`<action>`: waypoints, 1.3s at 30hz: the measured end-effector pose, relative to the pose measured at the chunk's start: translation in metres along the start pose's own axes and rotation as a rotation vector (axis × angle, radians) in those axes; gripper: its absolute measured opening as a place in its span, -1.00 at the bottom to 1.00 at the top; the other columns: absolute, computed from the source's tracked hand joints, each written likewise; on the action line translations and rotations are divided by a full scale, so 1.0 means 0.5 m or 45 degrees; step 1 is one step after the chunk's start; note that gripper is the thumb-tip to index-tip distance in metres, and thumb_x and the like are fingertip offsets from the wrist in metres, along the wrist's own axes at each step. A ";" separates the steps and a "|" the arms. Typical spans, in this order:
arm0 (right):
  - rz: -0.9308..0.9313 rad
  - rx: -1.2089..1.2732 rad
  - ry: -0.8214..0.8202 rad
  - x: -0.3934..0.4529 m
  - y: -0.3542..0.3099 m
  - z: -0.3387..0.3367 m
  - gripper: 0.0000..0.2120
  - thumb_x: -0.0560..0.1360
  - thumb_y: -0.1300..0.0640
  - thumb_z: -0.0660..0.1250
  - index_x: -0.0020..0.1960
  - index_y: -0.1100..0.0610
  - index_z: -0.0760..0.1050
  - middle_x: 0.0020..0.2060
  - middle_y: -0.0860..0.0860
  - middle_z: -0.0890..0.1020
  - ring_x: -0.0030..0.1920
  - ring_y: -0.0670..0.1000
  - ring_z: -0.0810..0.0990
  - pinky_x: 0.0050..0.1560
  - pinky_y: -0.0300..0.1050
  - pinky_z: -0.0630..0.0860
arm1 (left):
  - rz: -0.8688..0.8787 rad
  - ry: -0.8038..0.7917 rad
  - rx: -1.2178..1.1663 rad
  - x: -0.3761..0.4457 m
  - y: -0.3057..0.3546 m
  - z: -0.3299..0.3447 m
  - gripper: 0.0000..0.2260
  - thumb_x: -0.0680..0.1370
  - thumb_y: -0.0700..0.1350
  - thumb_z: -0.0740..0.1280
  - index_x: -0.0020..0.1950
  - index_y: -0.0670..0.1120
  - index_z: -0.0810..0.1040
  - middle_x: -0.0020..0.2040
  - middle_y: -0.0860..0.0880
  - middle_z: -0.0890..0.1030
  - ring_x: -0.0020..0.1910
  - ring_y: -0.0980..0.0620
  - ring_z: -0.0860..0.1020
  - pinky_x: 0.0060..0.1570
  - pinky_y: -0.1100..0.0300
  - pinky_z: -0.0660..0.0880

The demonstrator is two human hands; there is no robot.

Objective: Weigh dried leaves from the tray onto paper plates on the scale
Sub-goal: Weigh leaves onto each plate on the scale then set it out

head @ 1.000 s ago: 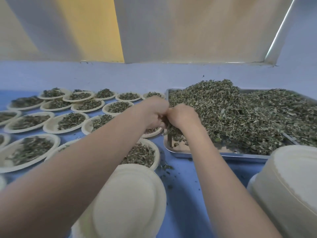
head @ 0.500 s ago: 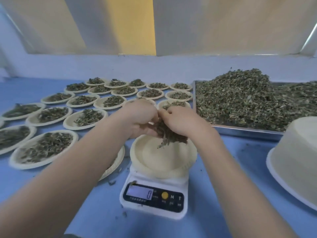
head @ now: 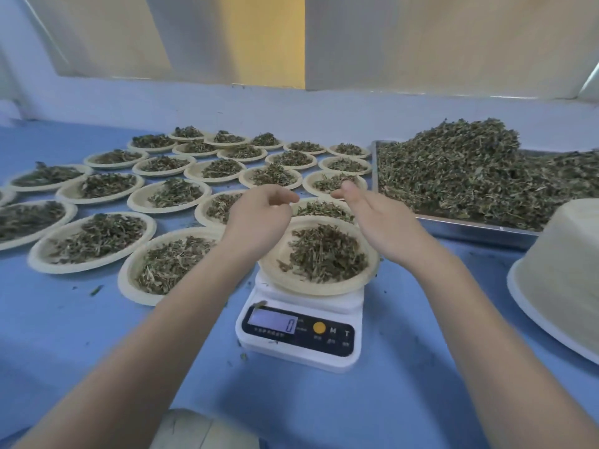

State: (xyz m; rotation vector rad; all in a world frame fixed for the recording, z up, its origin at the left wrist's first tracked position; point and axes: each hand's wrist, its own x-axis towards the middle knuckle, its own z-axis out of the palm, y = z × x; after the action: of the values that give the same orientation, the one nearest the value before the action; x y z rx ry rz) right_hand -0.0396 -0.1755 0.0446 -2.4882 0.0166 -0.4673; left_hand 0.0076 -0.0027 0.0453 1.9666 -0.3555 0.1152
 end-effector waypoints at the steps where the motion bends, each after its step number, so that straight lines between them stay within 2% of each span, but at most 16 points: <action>1: -0.032 0.025 0.041 -0.003 0.003 0.006 -0.38 0.61 -0.20 -0.11 0.18 0.24 0.50 0.11 0.18 0.58 0.02 0.00 0.46 -0.21 -0.54 0.22 | 0.024 0.024 -0.030 -0.001 -0.008 0.004 -0.77 0.53 -0.20 0.25 -0.04 0.13 0.58 0.03 0.14 0.61 -0.14 0.12 0.57 -0.08 0.21 0.57; 3: -0.065 0.072 0.107 -0.006 0.011 0.014 -0.43 0.63 -0.15 -0.08 0.16 0.27 0.49 0.11 0.21 0.57 0.06 0.02 0.45 -0.09 -0.36 0.29 | 0.095 0.058 -0.080 -0.004 -0.018 0.008 -0.79 0.52 -0.17 0.28 0.01 0.12 0.59 0.00 0.18 0.61 -0.14 0.21 0.56 -0.21 0.43 0.46; 5: -0.059 0.118 0.154 -0.009 0.017 0.018 -0.47 0.65 -0.11 -0.04 0.15 0.29 0.49 0.09 0.20 0.57 0.04 0.01 0.44 -0.01 -0.24 0.28 | 0.163 0.087 -0.170 -0.008 -0.023 0.008 -0.80 0.52 -0.19 0.31 0.04 0.09 0.59 0.01 0.19 0.61 -0.01 0.26 0.55 -0.10 0.43 0.40; 8: -0.029 0.199 0.207 -0.009 0.023 0.018 -0.58 0.65 -0.07 0.01 0.13 0.16 0.54 0.00 0.01 0.59 -0.07 -0.21 0.39 -0.10 -0.49 0.29 | 0.227 0.083 -0.213 -0.011 -0.028 0.006 -0.80 0.52 -0.20 0.32 0.05 0.06 0.59 0.04 0.17 0.61 0.06 0.22 0.54 0.03 0.34 0.41; 10: 0.004 0.240 0.231 -0.001 0.030 0.012 -0.62 0.65 -0.06 0.03 0.17 0.09 0.55 0.00 -0.02 0.58 -0.09 -0.27 0.38 -0.12 -0.47 0.27 | 0.226 0.054 -0.220 -0.007 -0.031 0.003 -0.80 0.52 -0.20 0.32 0.06 0.06 0.59 0.05 0.17 0.62 0.09 0.20 0.54 0.08 0.28 0.42; 13: 0.080 0.209 0.201 0.020 0.044 0.001 -0.63 0.64 -0.08 0.04 0.31 0.00 0.48 0.20 -0.10 0.56 0.08 -0.21 0.40 0.06 -0.26 0.25 | 0.208 -0.009 -0.254 0.007 -0.033 0.002 -0.79 0.51 -0.21 0.32 0.05 0.07 0.61 0.04 0.18 0.63 0.07 0.21 0.55 0.10 0.24 0.44; 17: 0.095 0.177 0.165 0.050 0.064 -0.006 -0.65 0.63 -0.07 0.08 0.34 -0.04 0.46 0.17 -0.16 0.53 0.11 -0.15 0.44 0.07 -0.24 0.27 | 0.205 -0.112 -0.226 0.043 -0.029 0.011 -0.79 0.50 -0.19 0.34 0.01 0.11 0.63 -0.02 0.22 0.64 0.00 0.27 0.57 0.08 0.24 0.45; 21: 0.109 0.068 0.206 0.087 0.103 -0.018 -0.68 0.62 -0.03 0.14 0.30 -0.02 0.48 0.15 -0.08 0.58 0.07 -0.09 0.47 0.03 -0.23 0.31 | 0.226 -0.187 -0.203 0.084 -0.028 0.028 -0.80 0.50 -0.18 0.34 0.00 0.10 0.63 -0.05 0.22 0.65 -0.04 0.31 0.57 0.04 0.24 0.44; 23: 0.201 -0.036 0.287 0.119 0.144 -0.036 -0.69 0.61 0.01 0.16 0.31 0.02 0.47 0.21 -0.04 0.57 0.15 -0.05 0.49 0.06 -0.27 0.29 | 0.226 -0.218 -0.203 0.103 -0.030 0.038 -0.80 0.50 -0.17 0.34 0.02 0.10 0.63 -0.04 0.22 0.66 0.00 0.28 0.57 0.10 0.16 0.46; 25: 0.339 -0.186 0.298 0.162 0.199 -0.052 -0.66 0.60 0.06 0.16 0.34 0.07 0.44 0.24 0.04 0.56 0.22 0.06 0.50 0.12 -0.19 0.34 | 0.201 -0.300 -0.183 0.126 -0.027 0.049 -0.82 0.50 -0.15 0.35 0.03 0.09 0.64 -0.02 0.20 0.66 0.03 0.25 0.58 0.17 0.08 0.46; 27: 0.499 -0.318 0.204 0.215 0.256 -0.054 -0.62 0.59 0.09 0.16 0.39 0.11 0.40 0.26 0.11 0.54 0.21 0.12 0.51 0.10 -0.14 0.39 | 0.154 -0.425 -0.142 0.153 -0.016 0.061 -0.82 0.51 -0.14 0.34 0.05 0.09 0.64 0.00 0.17 0.66 0.06 0.19 0.58 0.20 0.04 0.47; 29: 0.591 -0.437 0.023 0.266 0.303 -0.045 -0.57 0.58 0.12 0.17 0.43 0.16 0.35 0.34 0.14 0.47 0.28 0.15 0.46 0.14 -0.13 0.39 | 0.129 -0.516 -0.109 0.177 -0.008 0.075 -0.82 0.53 -0.13 0.33 0.06 0.09 0.63 0.04 0.13 0.66 0.07 0.13 0.59 0.20 0.04 0.48; 32: 0.556 -0.524 -0.182 0.322 0.345 -0.032 -0.49 0.55 0.12 0.19 0.49 0.12 0.24 0.46 0.14 0.30 0.40 0.16 0.34 0.29 -0.09 0.32 | 0.103 -0.620 -0.107 0.205 -0.007 0.088 -0.82 0.54 -0.12 0.33 0.09 0.07 0.62 0.08 0.07 0.65 0.07 0.09 0.60 0.20 0.04 0.49; 35: 0.533 -0.576 -0.380 0.361 0.368 -0.018 -0.51 0.63 0.09 0.05 0.54 0.13 0.12 0.53 0.15 0.10 0.50 0.14 0.13 0.46 -0.01 0.15 | 0.081 -0.702 -0.104 0.221 -0.020 0.088 -0.82 0.53 -0.11 0.34 0.10 0.07 0.63 0.08 0.06 0.65 0.04 0.10 0.62 0.19 0.05 0.50; 37: 0.524 -0.556 -0.446 0.375 0.370 -0.005 -0.55 0.66 0.10 -0.04 0.52 0.18 0.15 0.51 0.16 0.16 0.49 0.14 0.16 0.45 -0.01 0.15 | 0.069 -0.738 -0.103 0.227 -0.028 0.082 -0.81 0.52 -0.11 0.35 0.09 0.08 0.63 0.08 0.07 0.65 0.03 0.10 0.63 0.17 0.05 0.51; 39: 0.501 -0.595 -0.475 0.375 0.356 -0.001 -0.59 0.64 0.13 -0.01 0.43 0.21 0.31 0.41 0.19 0.36 0.34 0.15 0.38 0.28 -0.07 0.32 | 0.056 -0.760 -0.102 0.230 -0.035 0.072 -0.80 0.49 -0.08 0.36 0.09 0.08 0.63 0.06 0.09 0.66 0.03 0.09 0.63 0.17 0.05 0.51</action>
State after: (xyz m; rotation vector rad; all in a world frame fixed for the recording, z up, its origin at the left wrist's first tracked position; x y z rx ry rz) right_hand 0.1526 -0.3436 0.0056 -2.8873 0.5073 0.1929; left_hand 0.1191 -0.0511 0.0426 1.8826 -0.7754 -0.4613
